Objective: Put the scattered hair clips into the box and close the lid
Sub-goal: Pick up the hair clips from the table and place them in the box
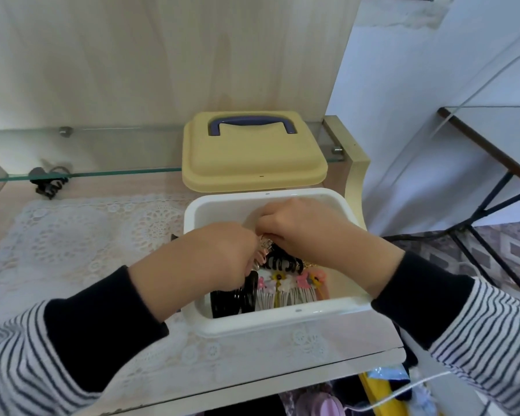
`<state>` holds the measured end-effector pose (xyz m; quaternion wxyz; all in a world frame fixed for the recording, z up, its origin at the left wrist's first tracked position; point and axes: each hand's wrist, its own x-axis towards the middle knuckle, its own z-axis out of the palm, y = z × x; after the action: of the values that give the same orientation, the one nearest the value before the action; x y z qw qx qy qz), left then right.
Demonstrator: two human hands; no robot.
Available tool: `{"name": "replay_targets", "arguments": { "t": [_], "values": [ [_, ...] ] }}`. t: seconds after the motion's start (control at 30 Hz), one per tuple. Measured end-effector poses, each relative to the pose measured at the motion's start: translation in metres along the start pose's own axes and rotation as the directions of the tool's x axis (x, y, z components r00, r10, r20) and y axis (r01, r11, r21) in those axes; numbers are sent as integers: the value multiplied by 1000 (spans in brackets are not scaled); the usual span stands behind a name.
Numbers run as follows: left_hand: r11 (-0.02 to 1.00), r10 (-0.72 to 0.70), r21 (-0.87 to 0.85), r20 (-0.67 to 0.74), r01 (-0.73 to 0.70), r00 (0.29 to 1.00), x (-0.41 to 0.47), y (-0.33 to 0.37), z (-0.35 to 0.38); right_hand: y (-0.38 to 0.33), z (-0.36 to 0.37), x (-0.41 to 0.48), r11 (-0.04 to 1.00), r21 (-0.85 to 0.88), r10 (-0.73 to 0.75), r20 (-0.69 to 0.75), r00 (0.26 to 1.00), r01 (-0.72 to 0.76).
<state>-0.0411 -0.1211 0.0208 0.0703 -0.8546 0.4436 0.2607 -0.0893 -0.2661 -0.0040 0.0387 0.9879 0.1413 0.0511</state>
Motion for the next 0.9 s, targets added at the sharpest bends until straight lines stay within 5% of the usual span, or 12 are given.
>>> {"name": "replay_targets", "arguments": {
  "t": [0.27,0.47,0.7,0.9],
  "values": [
    [997,-61,43,-134,68,989,4,-10,0,4,5,3,1000,-12,21,33,999,-20],
    [998,53,45,-341,-40,939,-6,-28,-7,7,12,5,999,46,5,90,996,-9],
    [959,243,53,-664,-280,707,-14,-51,8,7,-11,-7,976,157,142,62,988,-150],
    [967,180,40,-802,-250,570,-16,-59,24,2,-22,-16,928,263,259,54,964,-264]
  ]
}}
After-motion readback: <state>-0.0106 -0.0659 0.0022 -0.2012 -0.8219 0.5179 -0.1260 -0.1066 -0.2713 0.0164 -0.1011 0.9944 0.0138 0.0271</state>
